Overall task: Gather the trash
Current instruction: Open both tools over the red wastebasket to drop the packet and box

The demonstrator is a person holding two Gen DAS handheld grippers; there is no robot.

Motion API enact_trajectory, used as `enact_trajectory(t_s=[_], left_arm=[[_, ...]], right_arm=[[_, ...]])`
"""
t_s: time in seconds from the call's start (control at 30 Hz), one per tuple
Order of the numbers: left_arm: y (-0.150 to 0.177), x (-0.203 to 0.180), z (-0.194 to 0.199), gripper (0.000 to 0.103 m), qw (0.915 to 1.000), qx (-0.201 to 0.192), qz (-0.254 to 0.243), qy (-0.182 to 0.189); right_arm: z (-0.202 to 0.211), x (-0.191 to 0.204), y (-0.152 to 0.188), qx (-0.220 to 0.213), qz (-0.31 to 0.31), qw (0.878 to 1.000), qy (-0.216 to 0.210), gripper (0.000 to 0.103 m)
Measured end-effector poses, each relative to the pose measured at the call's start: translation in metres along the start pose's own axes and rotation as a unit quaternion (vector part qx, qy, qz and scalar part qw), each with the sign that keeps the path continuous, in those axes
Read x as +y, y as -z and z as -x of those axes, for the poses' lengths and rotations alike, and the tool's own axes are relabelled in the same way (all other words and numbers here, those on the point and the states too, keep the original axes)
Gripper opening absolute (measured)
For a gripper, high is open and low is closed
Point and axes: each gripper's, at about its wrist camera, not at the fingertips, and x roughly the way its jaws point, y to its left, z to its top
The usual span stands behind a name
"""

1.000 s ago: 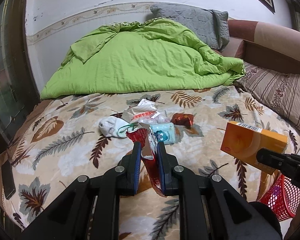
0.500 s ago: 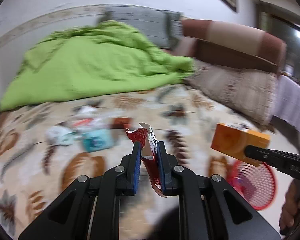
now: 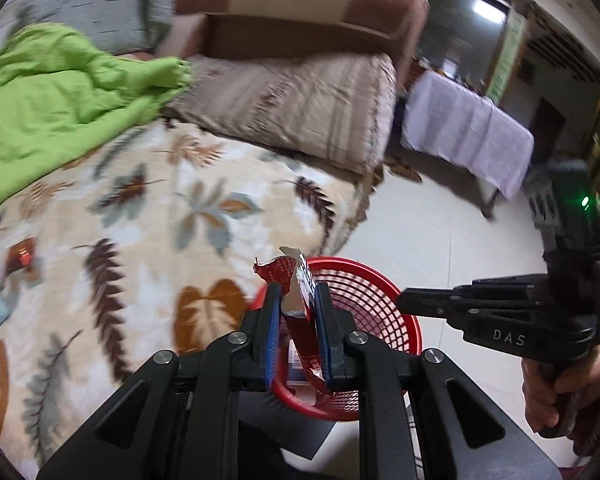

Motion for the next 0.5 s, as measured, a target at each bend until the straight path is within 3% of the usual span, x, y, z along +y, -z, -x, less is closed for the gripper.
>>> enact_trajectory(t_s=[0.1,0.23,0.37,0.43,0.5], left_arm=[[-0.002,-0.009,-0.02,0.023,0.9997,0.023,-0.001,0.01],[-0.002,-0.007,-0.02,0.045,0.9998,0.02,0.006,0.004],[-0.002,0.0,-0.01,0.047,0.9998,0.013,0.018,0.0],[0.0,0.006,-0.005,0.048,0.9996,0.009,0.023,-0.01],[0.002,0.013,0.002,0.05,0.9993,0.003,0.029,-0.024]], right_arm=[[-0.004,-0.012,-0.001,0.001,-0.018,1.0,0.001,0.004],[-0.003,-0.021,-0.003,-0.008,-0.035,0.999,-0.003,0.005],[-0.003,-0.022,-0.007,-0.017,-0.047,0.999,-0.008,0.008],[-0.003,-0.018,-0.009,-0.022,-0.045,0.999,-0.012,0.017],[-0.003,-0.013,-0.01,-0.031,-0.041,0.999,-0.013,0.041]])
